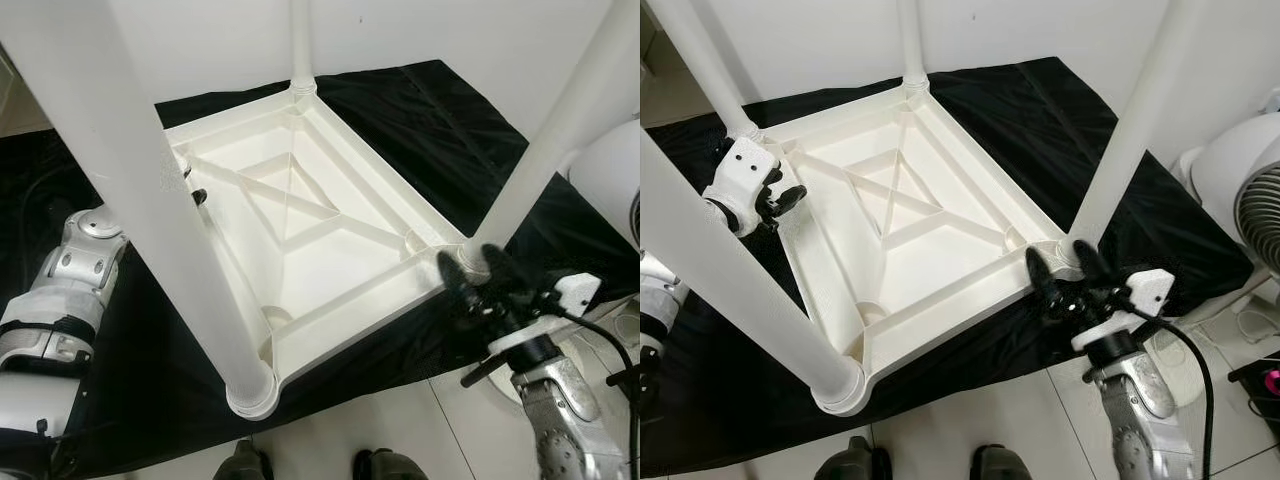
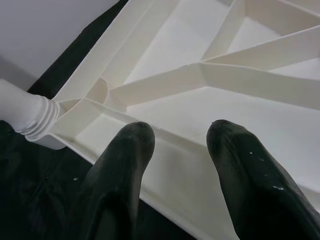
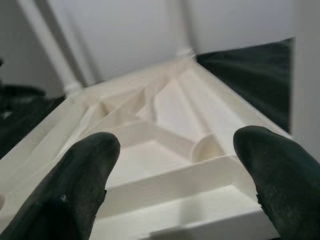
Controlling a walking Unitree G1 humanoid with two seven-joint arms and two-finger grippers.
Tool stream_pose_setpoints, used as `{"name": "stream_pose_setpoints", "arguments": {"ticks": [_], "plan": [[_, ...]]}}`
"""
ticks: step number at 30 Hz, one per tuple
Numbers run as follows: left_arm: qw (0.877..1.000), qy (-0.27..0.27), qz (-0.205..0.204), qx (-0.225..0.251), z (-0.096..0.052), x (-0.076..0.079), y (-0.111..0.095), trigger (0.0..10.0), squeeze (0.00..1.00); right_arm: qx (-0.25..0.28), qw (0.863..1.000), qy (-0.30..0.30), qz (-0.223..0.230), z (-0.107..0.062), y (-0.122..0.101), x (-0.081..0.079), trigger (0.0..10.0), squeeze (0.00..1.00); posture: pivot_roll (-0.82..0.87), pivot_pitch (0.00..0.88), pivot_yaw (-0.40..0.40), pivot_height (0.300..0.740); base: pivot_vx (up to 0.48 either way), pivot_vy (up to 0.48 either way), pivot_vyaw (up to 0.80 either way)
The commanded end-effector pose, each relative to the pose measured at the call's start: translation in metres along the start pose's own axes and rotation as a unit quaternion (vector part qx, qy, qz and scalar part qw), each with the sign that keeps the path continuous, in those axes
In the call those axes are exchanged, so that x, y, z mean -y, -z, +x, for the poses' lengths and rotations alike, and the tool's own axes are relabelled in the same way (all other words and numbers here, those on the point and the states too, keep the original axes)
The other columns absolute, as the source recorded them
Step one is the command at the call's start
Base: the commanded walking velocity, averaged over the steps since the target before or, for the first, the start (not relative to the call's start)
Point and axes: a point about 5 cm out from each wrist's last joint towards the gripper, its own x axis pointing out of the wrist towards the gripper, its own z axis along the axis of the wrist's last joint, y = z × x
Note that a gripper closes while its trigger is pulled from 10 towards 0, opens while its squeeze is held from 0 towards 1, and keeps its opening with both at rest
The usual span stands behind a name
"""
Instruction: Building children table
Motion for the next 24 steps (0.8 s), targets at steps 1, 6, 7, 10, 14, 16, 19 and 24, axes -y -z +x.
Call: {"name": "stream_pose_setpoints", "arguments": {"ticks": [1,6,7,10,14,16,19,24], "plan": [[1.000,-0.011,0.023,-0.009,0.002,-0.003,-0.001,10.0,0.00,-0.013,1.000,-0.014,-0.021,0.005,-0.004,0.006,10.0,0.00,-0.09,0.087,0.096,0.740,0.000,0.000,0.00],[0.999,-0.014,0.037,-0.017,0.005,-0.002,0.002,10.0,0.00,-0.010,0.999,-0.020,-0.044,0.014,-0.017,0.019,10.0,0.00,-0.10,0.087,0.099,0.740,0.000,0.000,0.00],[0.998,-0.013,0.054,-0.031,0.007,-0.001,0.005,10.0,0.00,-0.004,0.998,-0.021,-0.056,0.020,-0.024,0.026,10.0,0.00,-0.10,0.084,0.104,0.740,0.000,0.000,0.00],[0.997,-0.011,0.064,-0.040,0.007,0.000,0.008,10.0,0.00,0.004,0.998,-0.020,-0.061,0.024,-0.029,0.029,10.0,0.00,-0.10,0.084,0.105,0.740,0.000,0.000,0.00],[0.995,-0.002,0.078,-0.065,0.005,0.000,0.016,10.0,0.00,0.015,0.998,-0.023,-0.064,0.029,-0.036,0.031,10.0,0.00,-0.09,0.082,0.109,0.740,0.000,0.000,0.00],[0.994,0.001,0.083,-0.073,0.005,0.001,0.019,10.0,0.00,0.018,0.997,-0.025,-0.064,0.031,-0.038,0.031,10.0,0.00,-0.09,0.082,0.109,0.740,0.000,0.000,0.00],[0.991,0.006,0.097,-0.095,0.004,0.002,0.027,10.0,0.00,0.024,0.997,-0.027,-0.065,0.034,-0.040,0.031,10.0,0.00,-0.09,0.081,0.105,0.740,0.000,0.000,0.00],[0.984,0.013,0.126,-0.125,0.001,0.002,0.038,10.0,0.00,0.025,0.997,-0.026,-0.067,0.037,-0.041,0.032,10.0,0.00,-0.09,0.082,0.104,0.740,0.000,0.000,0.00]]}}
